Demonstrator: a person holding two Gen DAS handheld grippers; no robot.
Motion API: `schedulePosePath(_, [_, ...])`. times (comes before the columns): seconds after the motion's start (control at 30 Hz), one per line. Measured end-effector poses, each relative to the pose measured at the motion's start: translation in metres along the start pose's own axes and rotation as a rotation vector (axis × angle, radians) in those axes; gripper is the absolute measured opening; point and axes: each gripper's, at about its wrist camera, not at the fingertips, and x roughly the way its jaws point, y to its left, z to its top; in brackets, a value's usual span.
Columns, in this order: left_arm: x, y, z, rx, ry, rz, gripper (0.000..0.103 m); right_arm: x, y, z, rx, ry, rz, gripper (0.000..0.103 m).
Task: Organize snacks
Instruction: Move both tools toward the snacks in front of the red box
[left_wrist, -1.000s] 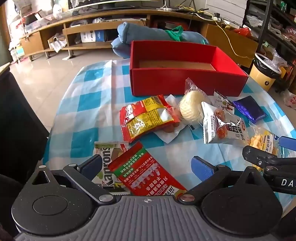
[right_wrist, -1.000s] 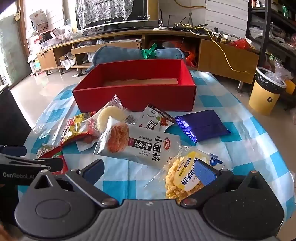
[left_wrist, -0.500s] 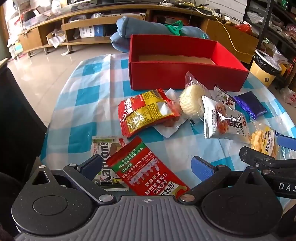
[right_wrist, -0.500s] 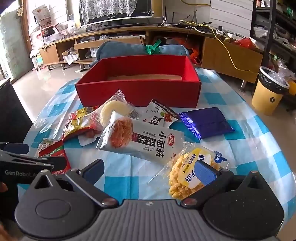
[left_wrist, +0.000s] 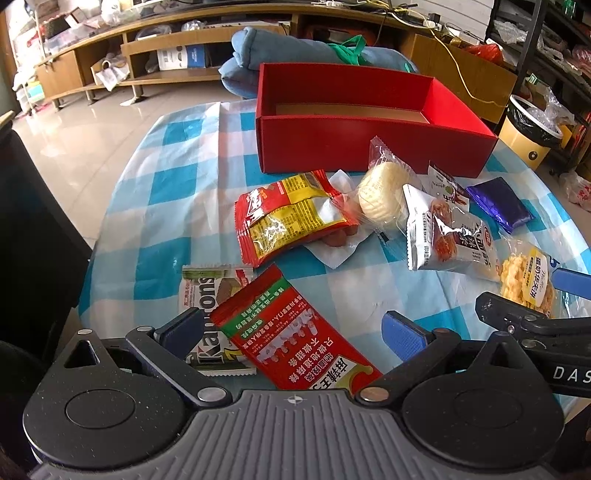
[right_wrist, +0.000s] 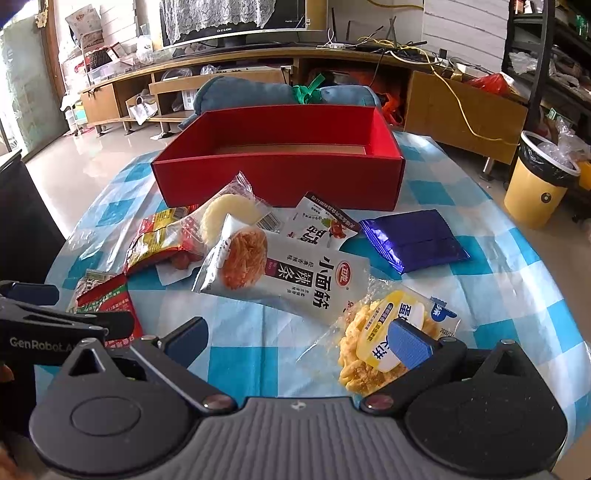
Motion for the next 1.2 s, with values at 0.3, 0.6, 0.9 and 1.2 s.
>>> schedulePosePath(0.3, [0.0002, 0.0015, -0.0003, -0.006, 0.009, -0.004, 0.103, 0.0021, 0.0019, -0.0011, -0.012, 0.012, 0.007, 0.1])
schedulePosePath(0.6, [0.0004, 0.0011, -0.0013, -0.006, 0.011, -0.001, 0.103, 0.003, 0.0037, -0.002, -0.022, 0.016, 0.01, 0.1])
schedulePosePath(0.9, [0.0009, 0.001, -0.0022, -0.006, 0.013, 0.0, 0.103, 0.0033, 0.0037, -0.0017, -0.022, 0.016, 0.01, 0.1])
schedulePosePath(1.2, [0.0012, 0.0008, -0.0033, -0.005, 0.014, 0.001, 0.103, 0.0048, 0.0039, -0.003, -0.021, 0.021, 0.012, 0.1])
